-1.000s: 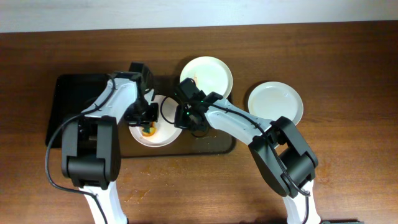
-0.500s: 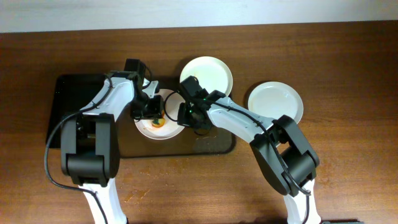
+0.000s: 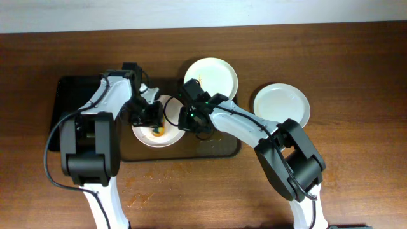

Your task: Clean dirty plates on tray and stack at the side

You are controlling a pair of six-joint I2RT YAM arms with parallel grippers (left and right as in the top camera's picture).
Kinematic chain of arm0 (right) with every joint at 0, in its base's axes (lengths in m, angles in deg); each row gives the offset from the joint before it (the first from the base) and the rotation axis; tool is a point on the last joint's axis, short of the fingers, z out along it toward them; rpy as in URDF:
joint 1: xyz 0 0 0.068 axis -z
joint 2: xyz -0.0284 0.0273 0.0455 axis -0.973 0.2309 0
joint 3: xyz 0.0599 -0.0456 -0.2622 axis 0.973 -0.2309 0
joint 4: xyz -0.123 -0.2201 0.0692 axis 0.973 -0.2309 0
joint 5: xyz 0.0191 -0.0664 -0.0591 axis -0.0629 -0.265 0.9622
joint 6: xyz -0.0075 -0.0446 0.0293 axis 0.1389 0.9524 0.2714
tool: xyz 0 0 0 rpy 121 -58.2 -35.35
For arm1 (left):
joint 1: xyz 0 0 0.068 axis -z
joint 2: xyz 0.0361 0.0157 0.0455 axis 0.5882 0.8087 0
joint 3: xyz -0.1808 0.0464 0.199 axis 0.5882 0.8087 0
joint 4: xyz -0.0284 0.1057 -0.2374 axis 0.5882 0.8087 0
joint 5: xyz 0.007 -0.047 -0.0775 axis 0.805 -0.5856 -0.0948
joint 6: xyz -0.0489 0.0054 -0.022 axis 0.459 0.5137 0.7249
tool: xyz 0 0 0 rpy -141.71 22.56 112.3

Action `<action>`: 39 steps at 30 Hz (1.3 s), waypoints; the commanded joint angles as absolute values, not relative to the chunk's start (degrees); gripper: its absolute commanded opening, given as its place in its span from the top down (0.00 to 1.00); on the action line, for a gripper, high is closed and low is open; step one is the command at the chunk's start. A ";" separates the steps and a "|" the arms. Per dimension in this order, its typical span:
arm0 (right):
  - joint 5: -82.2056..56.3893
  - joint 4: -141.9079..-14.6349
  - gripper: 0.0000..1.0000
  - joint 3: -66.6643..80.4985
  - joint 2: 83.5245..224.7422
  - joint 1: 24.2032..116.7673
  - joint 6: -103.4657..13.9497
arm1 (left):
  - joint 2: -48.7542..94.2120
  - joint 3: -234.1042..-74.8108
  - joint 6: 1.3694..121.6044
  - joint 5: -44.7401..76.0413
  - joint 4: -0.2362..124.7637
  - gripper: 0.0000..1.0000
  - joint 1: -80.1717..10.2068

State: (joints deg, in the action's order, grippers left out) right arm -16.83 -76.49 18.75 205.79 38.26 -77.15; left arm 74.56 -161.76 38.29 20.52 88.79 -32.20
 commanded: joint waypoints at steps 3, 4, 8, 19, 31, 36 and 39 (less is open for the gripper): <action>-17.18 -76.73 0.96 18.77 206.54 38.10 -76.12 | 76.97 -161.74 35.14 11.52 83.06 0.99 -31.91; -17.18 -76.73 0.96 18.77 206.54 38.10 -76.12 | 76.97 -161.74 39.75 14.99 80.28 1.00 -32.30; -17.20 -76.75 0.96 18.77 206.54 38.10 -76.12 | 76.97 -161.74 49.04 27.58 74.84 0.99 -32.57; -17.18 -76.73 0.96 18.77 206.54 38.10 -76.10 | 76.97 -161.74 63.33 55.54 89.03 1.00 -32.35; -18.23 -76.71 0.96 18.77 206.54 38.10 -75.69 | 76.97 -161.74 44.27 34.12 101.73 1.00 -31.69; -18.32 -76.69 0.96 18.77 206.54 38.10 -75.20 | 76.97 -161.74 37.74 21.51 97.49 0.99 -31.43; -18.45 -76.66 0.96 18.77 206.54 38.10 -75.03 | 76.97 -161.74 38.13 21.38 94.40 0.99 -31.45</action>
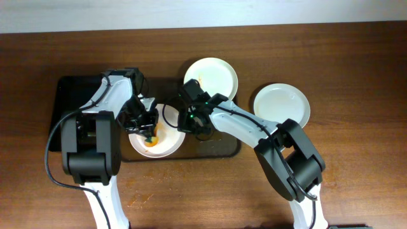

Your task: Clean dirty plates on tray and stack at the side

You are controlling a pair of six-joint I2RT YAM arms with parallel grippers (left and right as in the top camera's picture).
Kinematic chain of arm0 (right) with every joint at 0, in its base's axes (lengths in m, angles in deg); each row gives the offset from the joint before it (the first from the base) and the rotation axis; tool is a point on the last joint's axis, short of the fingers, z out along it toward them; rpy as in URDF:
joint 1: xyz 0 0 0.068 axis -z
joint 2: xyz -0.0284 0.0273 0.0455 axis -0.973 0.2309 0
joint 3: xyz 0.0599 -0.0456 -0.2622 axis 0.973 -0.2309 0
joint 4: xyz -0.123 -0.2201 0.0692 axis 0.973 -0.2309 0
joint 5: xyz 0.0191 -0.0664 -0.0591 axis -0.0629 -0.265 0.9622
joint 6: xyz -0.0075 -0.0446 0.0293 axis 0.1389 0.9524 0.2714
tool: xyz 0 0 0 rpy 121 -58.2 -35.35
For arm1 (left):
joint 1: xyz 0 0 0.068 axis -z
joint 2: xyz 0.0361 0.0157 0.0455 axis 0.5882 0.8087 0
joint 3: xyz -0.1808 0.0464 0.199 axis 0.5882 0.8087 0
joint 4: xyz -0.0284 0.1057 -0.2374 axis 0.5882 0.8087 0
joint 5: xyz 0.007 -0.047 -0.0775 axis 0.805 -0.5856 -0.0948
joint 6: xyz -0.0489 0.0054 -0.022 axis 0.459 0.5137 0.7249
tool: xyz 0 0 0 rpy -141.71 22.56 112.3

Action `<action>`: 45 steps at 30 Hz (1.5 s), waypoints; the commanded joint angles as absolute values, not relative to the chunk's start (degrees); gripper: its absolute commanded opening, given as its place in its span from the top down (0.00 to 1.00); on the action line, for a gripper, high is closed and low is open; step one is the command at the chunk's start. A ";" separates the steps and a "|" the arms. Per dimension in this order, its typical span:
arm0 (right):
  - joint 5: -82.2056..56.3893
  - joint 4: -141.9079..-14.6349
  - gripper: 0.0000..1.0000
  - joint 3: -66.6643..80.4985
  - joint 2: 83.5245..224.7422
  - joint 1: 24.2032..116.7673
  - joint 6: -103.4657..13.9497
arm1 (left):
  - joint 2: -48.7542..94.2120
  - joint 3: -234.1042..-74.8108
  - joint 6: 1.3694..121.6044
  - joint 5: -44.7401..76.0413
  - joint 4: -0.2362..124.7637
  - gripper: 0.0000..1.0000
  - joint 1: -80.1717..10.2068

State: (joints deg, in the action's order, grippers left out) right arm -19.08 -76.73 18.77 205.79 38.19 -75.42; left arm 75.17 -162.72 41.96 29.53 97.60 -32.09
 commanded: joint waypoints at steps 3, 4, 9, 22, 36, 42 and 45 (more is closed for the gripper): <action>-18.45 -76.66 0.96 18.77 206.54 38.10 -75.03 | 76.97 -162.00 40.49 21.44 92.72 0.99 -32.15; -18.43 -76.64 0.96 18.77 206.54 38.10 -75.03 | 76.97 -162.48 40.97 21.64 92.63 0.99 -32.50; -18.43 -76.71 0.96 18.77 206.54 38.10 -75.01 | 76.97 -171.62 41.08 21.81 95.37 1.00 -34.75; -26.30 -76.82 0.96 19.41 206.01 38.43 -66.88 | 76.97 -194.37 35.55 22.25 107.50 1.00 -35.41; -7.28 -89.23 0.96 20.02 191.63 38.43 -61.11 | 76.97 -194.35 35.01 23.74 106.53 1.00 -40.30; -5.55 -89.87 0.96 19.95 192.20 38.10 -61.11 | 76.97 -194.30 35.01 23.76 106.49 1.00 -40.35; -1.99 -91.70 0.96 19.95 192.46 37.93 -61.30 | 76.97 -194.30 35.01 23.74 106.49 0.99 -40.33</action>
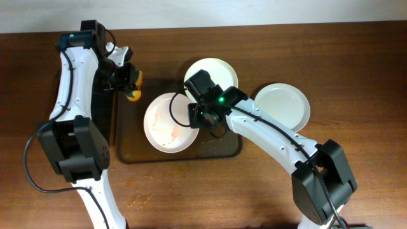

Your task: Clean dirty plates on tray and stack at the side

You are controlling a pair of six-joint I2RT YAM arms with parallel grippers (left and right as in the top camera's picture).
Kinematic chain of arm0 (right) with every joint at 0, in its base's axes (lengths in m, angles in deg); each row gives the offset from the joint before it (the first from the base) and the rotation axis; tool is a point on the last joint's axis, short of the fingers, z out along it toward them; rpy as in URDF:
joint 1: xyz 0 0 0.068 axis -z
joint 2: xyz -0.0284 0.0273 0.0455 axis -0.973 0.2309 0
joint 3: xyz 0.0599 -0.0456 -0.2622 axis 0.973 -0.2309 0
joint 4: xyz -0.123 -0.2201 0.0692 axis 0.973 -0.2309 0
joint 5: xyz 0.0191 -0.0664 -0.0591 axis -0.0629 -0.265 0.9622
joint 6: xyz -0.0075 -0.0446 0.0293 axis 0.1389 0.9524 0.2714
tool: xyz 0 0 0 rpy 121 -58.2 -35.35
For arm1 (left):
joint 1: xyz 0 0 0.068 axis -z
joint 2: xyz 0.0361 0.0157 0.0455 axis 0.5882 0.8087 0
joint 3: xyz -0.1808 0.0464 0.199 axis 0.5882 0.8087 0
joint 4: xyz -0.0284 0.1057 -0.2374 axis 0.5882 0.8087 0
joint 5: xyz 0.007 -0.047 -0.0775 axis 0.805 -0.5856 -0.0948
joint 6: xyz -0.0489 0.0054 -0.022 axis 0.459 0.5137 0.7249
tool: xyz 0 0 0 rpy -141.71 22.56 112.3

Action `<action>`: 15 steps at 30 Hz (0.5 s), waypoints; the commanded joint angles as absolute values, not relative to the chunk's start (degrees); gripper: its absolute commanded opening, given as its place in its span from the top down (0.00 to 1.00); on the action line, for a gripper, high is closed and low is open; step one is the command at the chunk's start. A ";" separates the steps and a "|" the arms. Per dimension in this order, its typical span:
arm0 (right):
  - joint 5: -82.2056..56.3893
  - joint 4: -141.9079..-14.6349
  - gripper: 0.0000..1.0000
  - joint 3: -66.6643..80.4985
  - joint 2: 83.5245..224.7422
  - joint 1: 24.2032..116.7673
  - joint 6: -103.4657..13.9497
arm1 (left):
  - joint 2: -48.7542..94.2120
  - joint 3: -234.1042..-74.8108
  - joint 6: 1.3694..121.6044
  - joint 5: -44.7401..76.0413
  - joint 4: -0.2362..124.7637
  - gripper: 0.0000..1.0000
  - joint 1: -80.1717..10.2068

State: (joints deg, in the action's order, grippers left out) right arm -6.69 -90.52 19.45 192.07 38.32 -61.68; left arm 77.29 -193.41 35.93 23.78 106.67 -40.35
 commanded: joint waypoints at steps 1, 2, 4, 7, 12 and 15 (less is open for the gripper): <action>0.48 -92.62 0.96 19.98 192.15 37.95 -61.28 | 76.97 -194.30 35.01 23.74 106.47 0.99 -40.33; 2.47 -93.36 0.96 19.98 191.85 37.95 -61.26 | 76.97 -194.30 35.01 23.74 106.36 0.99 -40.33; 5.11 -94.52 0.96 19.98 191.19 37.84 -61.26 | 76.97 -194.30 35.01 23.74 106.34 0.99 -40.33; 9.99 -95.05 0.96 19.98 189.92 36.62 -61.06 | 76.97 -194.30 35.01 23.74 106.32 0.99 -40.33; 23.69 -95.72 0.96 20.20 187.65 32.09 -61.04 | 76.97 -194.30 35.01 23.74 106.32 0.99 -40.33; 32.30 -96.58 0.96 20.24 186.32 29.14 -61.04 | 76.97 -194.30 35.01 23.74 106.16 0.99 -40.33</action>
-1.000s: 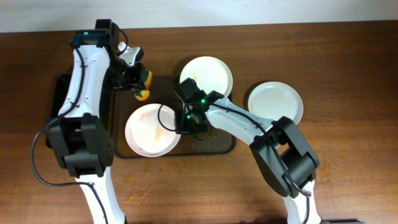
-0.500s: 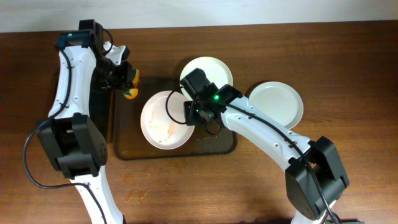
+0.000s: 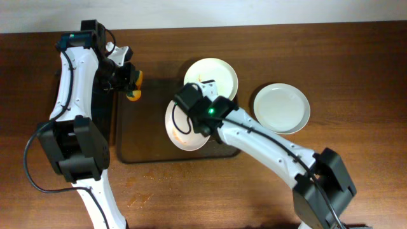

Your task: Clean dirty plates on tray and stack at the side

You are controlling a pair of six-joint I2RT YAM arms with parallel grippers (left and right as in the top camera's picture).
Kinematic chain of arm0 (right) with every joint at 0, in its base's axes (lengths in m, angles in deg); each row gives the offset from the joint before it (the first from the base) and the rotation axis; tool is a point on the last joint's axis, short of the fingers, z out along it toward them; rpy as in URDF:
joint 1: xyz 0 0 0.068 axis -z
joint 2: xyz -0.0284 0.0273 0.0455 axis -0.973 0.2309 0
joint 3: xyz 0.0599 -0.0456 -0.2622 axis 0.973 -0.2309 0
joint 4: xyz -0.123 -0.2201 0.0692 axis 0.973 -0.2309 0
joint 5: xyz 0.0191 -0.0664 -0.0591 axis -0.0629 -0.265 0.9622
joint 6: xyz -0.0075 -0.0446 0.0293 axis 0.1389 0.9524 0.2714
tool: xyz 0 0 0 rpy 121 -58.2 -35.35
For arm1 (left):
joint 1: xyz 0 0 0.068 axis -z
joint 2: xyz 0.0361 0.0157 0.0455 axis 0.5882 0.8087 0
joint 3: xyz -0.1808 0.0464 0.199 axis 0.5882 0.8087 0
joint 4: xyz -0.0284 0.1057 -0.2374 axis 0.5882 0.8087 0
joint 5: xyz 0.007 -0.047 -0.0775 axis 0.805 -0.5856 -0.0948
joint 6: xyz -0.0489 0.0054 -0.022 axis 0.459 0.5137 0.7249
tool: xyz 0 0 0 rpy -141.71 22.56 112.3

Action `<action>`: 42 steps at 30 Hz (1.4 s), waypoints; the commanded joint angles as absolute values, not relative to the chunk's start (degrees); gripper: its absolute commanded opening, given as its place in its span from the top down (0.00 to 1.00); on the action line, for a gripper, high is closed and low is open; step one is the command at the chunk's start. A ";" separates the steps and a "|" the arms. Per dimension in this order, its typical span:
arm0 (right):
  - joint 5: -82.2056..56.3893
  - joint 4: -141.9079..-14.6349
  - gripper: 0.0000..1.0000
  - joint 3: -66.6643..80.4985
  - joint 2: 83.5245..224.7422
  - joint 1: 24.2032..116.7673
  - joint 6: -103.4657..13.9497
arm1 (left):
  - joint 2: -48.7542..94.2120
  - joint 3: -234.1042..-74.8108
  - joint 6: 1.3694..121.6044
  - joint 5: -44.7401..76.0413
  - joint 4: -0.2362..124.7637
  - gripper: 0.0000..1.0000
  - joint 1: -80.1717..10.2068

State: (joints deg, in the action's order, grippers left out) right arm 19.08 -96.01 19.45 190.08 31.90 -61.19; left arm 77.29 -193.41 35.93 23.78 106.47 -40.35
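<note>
On the dark brown tray (image 3: 143, 137), toward its right half, is a white plate (image 3: 184, 138) wiped of food. My right gripper (image 3: 180, 121) is shut on the plate's upper left rim, and the arm hides part of the plate. My left gripper (image 3: 130, 88) is at the tray's far left corner, shut on an orange-yellow food scrap (image 3: 133, 94). A second white plate (image 3: 216, 71) with small stains lies at the tray's back edge. A clean white plate (image 3: 282, 108) rests on the table to the right.
A black bin (image 3: 105, 121) sits left of the tray, mostly under my left arm. The wooden table (image 3: 356, 63) stretches out to the right and front. A few crumbs lie on the table in front of the tray.
The white plate has shifted to the right on the tray, with my right gripper on its rim. My left gripper and the food scrap have stayed in place.
Both grippers were at a dirty plate on the left of the tray. My left gripper was then down on the food in it. Later it held the scrap up at the tray's far left corner, leaving the plate bare. Now the plate is farther right.
</note>
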 commanded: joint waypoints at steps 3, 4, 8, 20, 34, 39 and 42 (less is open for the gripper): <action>40.41 -97.41 0.96 20.28 185.18 26.43 -61.04 | 76.97 -194.30 35.01 23.74 106.12 0.99 -40.33; 43.71 -97.60 0.96 20.28 184.72 25.27 -61.04 | 76.97 -194.30 35.01 23.74 106.12 0.99 -40.33; 52.06 -98.08 0.96 20.28 184.11 22.52 -61.04 | 76.97 -194.30 35.01 23.74 106.10 1.00 -40.33; 83.19 -98.85 0.96 20.28 184.09 14.06 -61.06 | 76.97 -194.30 35.01 23.74 106.14 0.99 -40.33; 85.92 -98.74 0.96 20.28 184.09 12.12 -61.09 | 76.97 -194.30 35.01 23.74 106.14 0.99 -40.33; 69.72 -98.65 0.96 20.28 184.09 13.43 -61.13 | 76.97 -194.30 35.01 23.74 106.14 1.00 -40.33; 55.76 -98.63 0.96 20.28 184.09 16.64 -61.33 | 76.97 -194.30 35.01 23.74 106.12 0.99 -40.33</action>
State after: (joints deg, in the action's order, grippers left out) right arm 71.97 -98.65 19.45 185.77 13.36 -60.71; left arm 77.29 -193.41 35.93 23.78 106.29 -40.35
